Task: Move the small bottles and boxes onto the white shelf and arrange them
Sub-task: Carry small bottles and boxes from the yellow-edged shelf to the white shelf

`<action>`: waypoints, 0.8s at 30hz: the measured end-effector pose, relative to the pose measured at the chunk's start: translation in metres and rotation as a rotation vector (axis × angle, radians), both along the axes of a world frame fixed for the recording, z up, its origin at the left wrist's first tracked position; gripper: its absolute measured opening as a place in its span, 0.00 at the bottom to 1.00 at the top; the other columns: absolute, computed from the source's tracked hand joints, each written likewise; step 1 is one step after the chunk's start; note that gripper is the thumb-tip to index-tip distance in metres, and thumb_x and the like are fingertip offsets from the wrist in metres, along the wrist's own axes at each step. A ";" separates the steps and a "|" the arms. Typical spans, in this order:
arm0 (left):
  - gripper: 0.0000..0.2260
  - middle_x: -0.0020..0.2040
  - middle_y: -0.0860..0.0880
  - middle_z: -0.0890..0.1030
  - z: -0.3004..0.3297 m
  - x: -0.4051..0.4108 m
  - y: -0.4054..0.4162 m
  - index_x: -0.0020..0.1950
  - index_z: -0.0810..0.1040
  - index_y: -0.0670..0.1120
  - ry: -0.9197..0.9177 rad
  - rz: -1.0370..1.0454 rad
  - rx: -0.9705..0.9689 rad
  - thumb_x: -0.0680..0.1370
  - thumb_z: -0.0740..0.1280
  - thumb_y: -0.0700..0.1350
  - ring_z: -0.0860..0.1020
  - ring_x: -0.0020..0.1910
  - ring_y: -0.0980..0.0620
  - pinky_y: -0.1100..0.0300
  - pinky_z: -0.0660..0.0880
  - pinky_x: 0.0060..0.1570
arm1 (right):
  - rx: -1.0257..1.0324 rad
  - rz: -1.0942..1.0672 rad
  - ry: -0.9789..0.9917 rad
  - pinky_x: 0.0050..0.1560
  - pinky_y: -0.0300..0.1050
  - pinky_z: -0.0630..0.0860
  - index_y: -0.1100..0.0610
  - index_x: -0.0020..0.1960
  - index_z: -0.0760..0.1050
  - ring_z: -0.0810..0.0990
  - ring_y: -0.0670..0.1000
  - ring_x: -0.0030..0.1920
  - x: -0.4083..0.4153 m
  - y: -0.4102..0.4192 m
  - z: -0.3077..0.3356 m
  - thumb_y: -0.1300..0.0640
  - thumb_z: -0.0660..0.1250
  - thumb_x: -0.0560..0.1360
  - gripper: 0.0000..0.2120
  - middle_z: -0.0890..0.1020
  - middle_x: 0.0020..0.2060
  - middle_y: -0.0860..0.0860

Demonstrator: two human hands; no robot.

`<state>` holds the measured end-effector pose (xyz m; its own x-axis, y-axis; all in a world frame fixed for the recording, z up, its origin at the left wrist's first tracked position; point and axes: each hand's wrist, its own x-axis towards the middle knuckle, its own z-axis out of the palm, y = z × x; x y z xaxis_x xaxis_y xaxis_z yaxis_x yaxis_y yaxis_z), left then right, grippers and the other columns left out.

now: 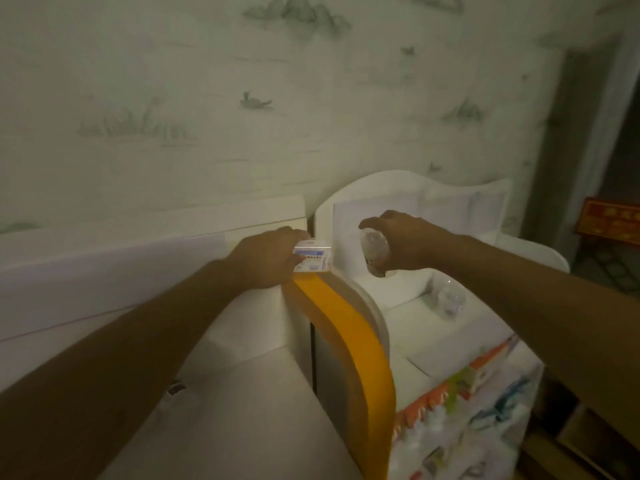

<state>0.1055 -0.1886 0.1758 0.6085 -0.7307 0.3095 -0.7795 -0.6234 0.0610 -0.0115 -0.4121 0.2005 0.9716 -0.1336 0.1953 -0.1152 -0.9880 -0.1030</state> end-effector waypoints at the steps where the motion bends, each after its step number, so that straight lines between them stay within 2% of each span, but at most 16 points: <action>1: 0.17 0.64 0.48 0.74 -0.001 -0.007 -0.016 0.69 0.68 0.53 -0.003 -0.007 0.003 0.80 0.61 0.50 0.74 0.61 0.47 0.50 0.71 0.61 | -0.007 -0.021 0.017 0.57 0.52 0.76 0.46 0.73 0.62 0.74 0.57 0.62 -0.009 -0.016 -0.002 0.53 0.77 0.63 0.42 0.69 0.67 0.53; 6: 0.15 0.63 0.50 0.74 -0.011 -0.042 -0.100 0.68 0.69 0.54 -0.021 -0.031 0.023 0.80 0.61 0.48 0.75 0.60 0.48 0.52 0.72 0.56 | 0.018 -0.092 0.054 0.59 0.52 0.76 0.43 0.72 0.62 0.74 0.56 0.62 -0.060 -0.103 -0.017 0.50 0.77 0.62 0.41 0.70 0.66 0.51; 13: 0.15 0.62 0.50 0.75 -0.044 -0.088 -0.226 0.67 0.70 0.54 0.012 -0.007 0.160 0.81 0.59 0.50 0.75 0.59 0.49 0.55 0.70 0.58 | 0.115 -0.075 0.116 0.65 0.53 0.73 0.47 0.73 0.63 0.72 0.56 0.66 -0.118 -0.228 -0.054 0.49 0.75 0.68 0.37 0.71 0.68 0.53; 15: 0.16 0.64 0.50 0.75 -0.064 -0.096 -0.245 0.68 0.69 0.53 0.043 0.025 0.201 0.81 0.59 0.51 0.75 0.60 0.49 0.53 0.71 0.62 | 0.116 -0.048 0.150 0.65 0.51 0.73 0.48 0.72 0.64 0.72 0.55 0.65 -0.125 -0.251 -0.067 0.50 0.74 0.70 0.34 0.72 0.67 0.53; 18: 0.17 0.64 0.51 0.74 -0.087 -0.103 -0.258 0.70 0.68 0.54 0.054 0.075 0.285 0.81 0.59 0.51 0.75 0.60 0.49 0.50 0.73 0.61 | 0.125 -0.014 0.203 0.64 0.49 0.72 0.47 0.72 0.65 0.72 0.55 0.65 -0.121 -0.276 -0.084 0.50 0.73 0.71 0.33 0.72 0.66 0.53; 24: 0.18 0.66 0.53 0.72 -0.102 -0.082 -0.271 0.71 0.66 0.55 0.033 0.123 0.384 0.80 0.59 0.53 0.75 0.63 0.49 0.52 0.73 0.61 | 0.167 0.055 0.220 0.65 0.50 0.71 0.47 0.74 0.61 0.71 0.55 0.67 -0.081 -0.302 -0.120 0.47 0.73 0.70 0.37 0.71 0.68 0.53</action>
<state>0.0239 -0.4595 0.0734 0.7037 -0.7105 0.0069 -0.6993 -0.6943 -0.1703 -0.0921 -0.7142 0.0806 0.9948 -0.0925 -0.0419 -0.1000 -0.9648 -0.2431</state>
